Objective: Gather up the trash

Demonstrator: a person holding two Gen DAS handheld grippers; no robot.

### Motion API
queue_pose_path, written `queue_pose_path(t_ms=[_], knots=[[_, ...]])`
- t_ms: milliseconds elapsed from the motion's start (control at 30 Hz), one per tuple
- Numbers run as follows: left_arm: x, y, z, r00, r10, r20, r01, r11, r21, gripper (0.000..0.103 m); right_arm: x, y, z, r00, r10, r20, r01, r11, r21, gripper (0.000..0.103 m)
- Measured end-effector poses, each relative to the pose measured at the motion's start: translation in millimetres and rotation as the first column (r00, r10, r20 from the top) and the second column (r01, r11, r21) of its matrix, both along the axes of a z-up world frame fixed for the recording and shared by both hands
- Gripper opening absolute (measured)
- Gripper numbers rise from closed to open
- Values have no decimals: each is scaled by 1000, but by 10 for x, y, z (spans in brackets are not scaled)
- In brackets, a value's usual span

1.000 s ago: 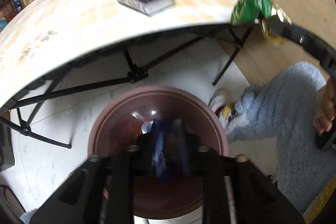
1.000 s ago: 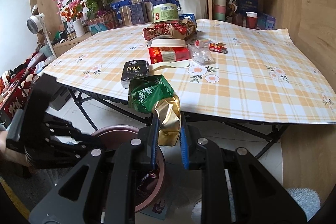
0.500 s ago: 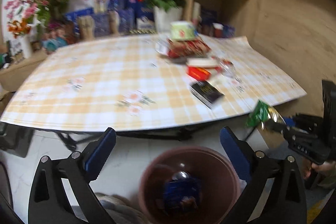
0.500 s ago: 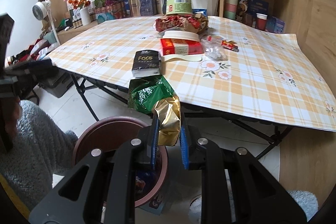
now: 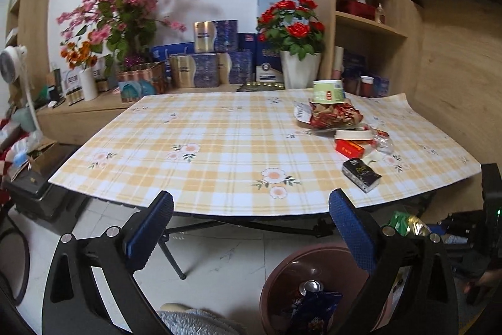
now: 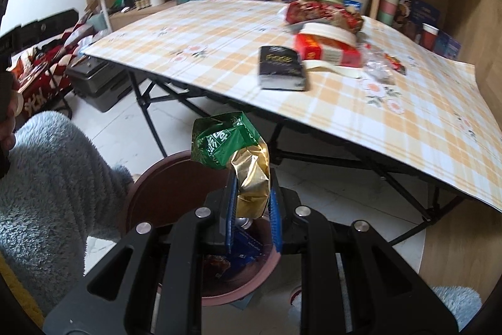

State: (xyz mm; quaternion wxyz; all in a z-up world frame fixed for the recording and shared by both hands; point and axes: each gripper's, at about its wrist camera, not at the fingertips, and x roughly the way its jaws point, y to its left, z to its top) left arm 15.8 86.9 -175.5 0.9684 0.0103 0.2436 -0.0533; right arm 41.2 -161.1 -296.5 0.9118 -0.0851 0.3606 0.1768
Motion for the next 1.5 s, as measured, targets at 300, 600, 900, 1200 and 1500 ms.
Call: queue_pose_path(t_ms=[300, 600, 900, 1200, 1500], knots=[[-2, -78, -106, 1000, -13, -25, 14, 999, 51, 97, 116, 462, -318, 991, 96, -94, -104, 991, -83, 22], [96, -28, -159, 997, -6, -73, 7, 1000, 18, 97, 116, 609, -533, 978, 131, -165, -154, 979, -133, 32], [171, 134, -199, 993, 37, -115, -43, 998, -53, 97, 85, 422, -336, 994, 56, -89, -65, 992, -106, 97], [158, 110, -201, 992, 41, -120, -46, 998, -39, 97, 119, 54, -28, 996, -93, -1, 93, 995, -34, 97], [247, 64, -224, 987, 5, -163, -12, 999, -39, 97, 121, -410, 360, 975, -205, 82, 199, 977, 71, 97]])
